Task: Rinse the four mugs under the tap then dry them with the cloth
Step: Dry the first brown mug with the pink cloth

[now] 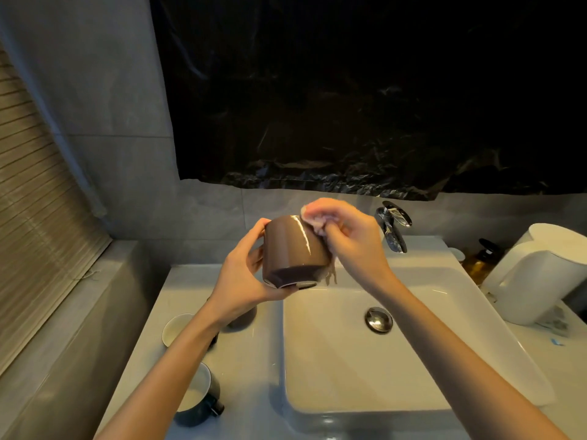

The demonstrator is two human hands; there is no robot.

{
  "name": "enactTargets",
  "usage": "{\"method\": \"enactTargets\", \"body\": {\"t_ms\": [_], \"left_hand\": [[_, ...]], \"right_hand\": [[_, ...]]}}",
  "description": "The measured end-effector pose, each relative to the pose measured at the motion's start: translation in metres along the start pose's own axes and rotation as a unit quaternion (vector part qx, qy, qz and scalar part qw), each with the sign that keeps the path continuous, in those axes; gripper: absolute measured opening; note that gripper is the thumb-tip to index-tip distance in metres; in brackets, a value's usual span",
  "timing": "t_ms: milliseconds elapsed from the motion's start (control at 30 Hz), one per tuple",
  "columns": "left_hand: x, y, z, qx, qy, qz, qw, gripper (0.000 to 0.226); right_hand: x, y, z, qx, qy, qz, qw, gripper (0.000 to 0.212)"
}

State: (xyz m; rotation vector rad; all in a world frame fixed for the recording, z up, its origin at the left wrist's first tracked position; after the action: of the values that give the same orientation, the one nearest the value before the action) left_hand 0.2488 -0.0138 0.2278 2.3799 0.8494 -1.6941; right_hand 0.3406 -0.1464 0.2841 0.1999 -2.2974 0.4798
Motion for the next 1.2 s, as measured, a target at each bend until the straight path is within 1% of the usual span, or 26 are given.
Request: {"method": "enactTargets", "body": {"t_ms": [33,100,200,267,333,400,467,500,533,567,600,633,700,733,767,800,900,967,1100,1200], "left_hand": [[-0.003,0.003,0.000,0.003,0.002,0.000,1.000,0.095],[-0.006,0.004,0.001,0.000,0.002,0.005,1.000,0.095],[-0.003,0.000,0.000,-0.006,-0.006,0.015,1.000,0.091],[0.004,-0.006,-0.001,-0.023,-0.019,0.027,0.999,0.091],[0.009,-0.010,-0.001,-0.040,-0.030,0.036,0.998,0.093],[0.011,-0.011,-0.001,-0.046,-0.034,0.043,0.997,0.093],[0.010,-0.010,-0.001,-0.043,-0.034,0.047,0.997,0.094],[0.011,-0.010,-0.001,-0.041,-0.036,0.047,0.997,0.094],[0.011,-0.010,-0.001,-0.038,-0.039,0.050,0.997,0.095],[0.012,-0.011,0.000,-0.035,-0.041,0.052,0.997,0.096],[0.012,-0.010,0.000,-0.029,-0.044,0.053,0.997,0.096],[0.012,-0.010,0.000,-0.021,-0.044,0.052,0.997,0.096],[0.011,-0.008,0.001,-0.005,-0.048,0.053,0.997,0.095],[0.011,-0.007,0.001,0.003,-0.048,0.055,0.997,0.094],[0.011,-0.005,0.002,0.011,-0.045,0.052,0.998,0.093],[0.009,-0.003,0.002,0.019,-0.041,0.048,0.998,0.093],[0.010,-0.003,0.002,0.028,-0.037,0.022,0.999,0.093],[0.010,-0.006,0.001,0.027,-0.022,-0.023,0.999,0.096],[-0.002,-0.005,-0.004,0.013,0.045,-0.130,0.990,0.109],[-0.022,-0.002,-0.003,0.009,0.124,-0.200,0.972,0.105]], "right_hand": [[-0.003,0.001,-0.007,-0.010,0.020,-0.010,1.000,0.031],[-0.005,0.001,-0.006,-0.026,0.030,-0.028,0.999,0.029],[0.002,-0.005,0.024,-0.045,-0.003,-0.036,0.998,0.026],[0.007,-0.008,0.045,-0.020,-0.028,-0.031,0.999,0.021],[0.003,-0.009,0.051,0.021,-0.016,-0.046,0.999,0.022],[-0.004,-0.012,0.048,0.047,0.026,-0.070,0.996,0.032],[-0.016,-0.021,0.038,0.016,0.088,-0.058,0.994,0.040],[-0.026,-0.027,0.033,-0.010,0.130,-0.045,0.990,0.038],[-0.035,-0.029,0.031,-0.017,0.177,-0.045,0.983,0.033],[-0.043,-0.027,0.031,-0.001,0.220,-0.051,0.974,0.025],[-0.047,-0.020,0.033,0.040,0.249,-0.055,0.966,0.021],[-0.047,-0.012,0.035,0.096,0.245,-0.034,0.964,0.035],[-0.046,0.005,0.040,0.197,0.191,0.020,0.961,0.082],[-0.044,0.015,0.043,0.228,0.166,0.033,0.959,0.102],[-0.041,0.023,0.043,0.237,0.141,0.040,0.960,0.113],[-0.037,0.028,0.042,0.226,0.121,0.044,0.966,0.115],[-0.023,0.026,0.034,0.160,0.045,0.071,0.984,0.095],[-0.013,0.025,0.031,0.144,0.004,0.097,0.985,0.086],[0.000,0.022,0.025,0.120,-0.054,0.163,0.978,0.087],[0.007,0.025,0.023,0.118,-0.088,0.202,0.968,0.087]]}}
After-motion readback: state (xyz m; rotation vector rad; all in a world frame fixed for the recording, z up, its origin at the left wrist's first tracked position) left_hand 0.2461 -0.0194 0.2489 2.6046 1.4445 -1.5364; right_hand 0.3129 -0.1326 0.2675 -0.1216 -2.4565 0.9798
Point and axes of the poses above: each hand's wrist, its own z-axis away from the middle knuckle, its own y-axis out of the palm, x = y × z, the point moved 9 cm from there along -z, towards the middle knuckle, and after that the axes turned 7 degrees about -x, right-handed, at the moved point
